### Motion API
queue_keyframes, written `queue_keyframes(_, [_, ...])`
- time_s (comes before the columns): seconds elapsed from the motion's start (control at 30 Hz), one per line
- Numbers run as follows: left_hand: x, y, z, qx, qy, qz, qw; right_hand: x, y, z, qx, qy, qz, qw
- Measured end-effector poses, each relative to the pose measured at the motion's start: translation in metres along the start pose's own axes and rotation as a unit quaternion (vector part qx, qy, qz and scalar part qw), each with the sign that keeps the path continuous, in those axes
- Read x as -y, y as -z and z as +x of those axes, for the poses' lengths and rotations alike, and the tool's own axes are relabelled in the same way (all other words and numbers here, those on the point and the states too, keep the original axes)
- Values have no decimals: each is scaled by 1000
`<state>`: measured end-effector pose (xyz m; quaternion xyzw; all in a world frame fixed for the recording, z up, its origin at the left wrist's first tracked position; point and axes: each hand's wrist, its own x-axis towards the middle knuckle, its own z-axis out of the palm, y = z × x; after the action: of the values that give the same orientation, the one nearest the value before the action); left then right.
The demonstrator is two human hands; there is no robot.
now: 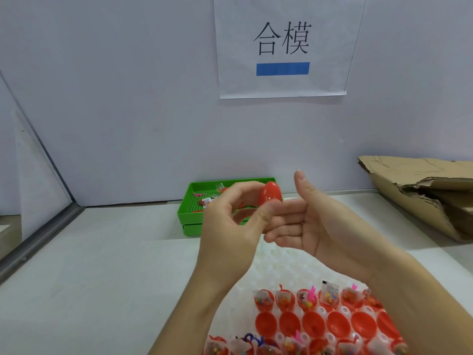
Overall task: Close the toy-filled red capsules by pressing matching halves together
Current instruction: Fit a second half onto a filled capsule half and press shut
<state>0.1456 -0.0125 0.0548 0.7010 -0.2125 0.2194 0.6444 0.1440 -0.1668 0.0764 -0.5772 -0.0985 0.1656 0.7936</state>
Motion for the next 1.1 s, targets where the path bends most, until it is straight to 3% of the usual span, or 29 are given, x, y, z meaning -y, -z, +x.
queue_keyframes(0.07, [0,-1,1,-21,73,-93,993,2,4,-1,-17,-9,-2,1000])
queue_keyframes(0.2, [-2,0,3,-26,175,-279,944,5,9,-3,-15,0,-35,999])
queue_keyframes(0.37, [-3,2,4,-24,206,-342,917,7,10,-2,-8,12,-49,999])
queue_keyframes(0.53, [-4,1,4,-43,198,-297,933,5,9,-2,-62,54,-90,993])
queue_keyframes(0.63, [0,-1,1,-73,131,-80,986,2,6,-1,-84,97,-103,986])
queue_keyframes(0.7, [2,-3,-1,-89,83,34,992,-1,2,-1,-83,112,-117,983])
queue_keyframes(0.87, [0,-9,-4,-77,4,133,988,-10,-5,2,-154,150,-204,955])
queue_keyframes(0.97, [-3,-10,-4,-50,-6,142,989,-11,-2,3,-188,171,-209,944])
queue_keyframes(1.1, [-6,-5,-2,22,54,11,998,-10,6,4,-179,159,-156,958])
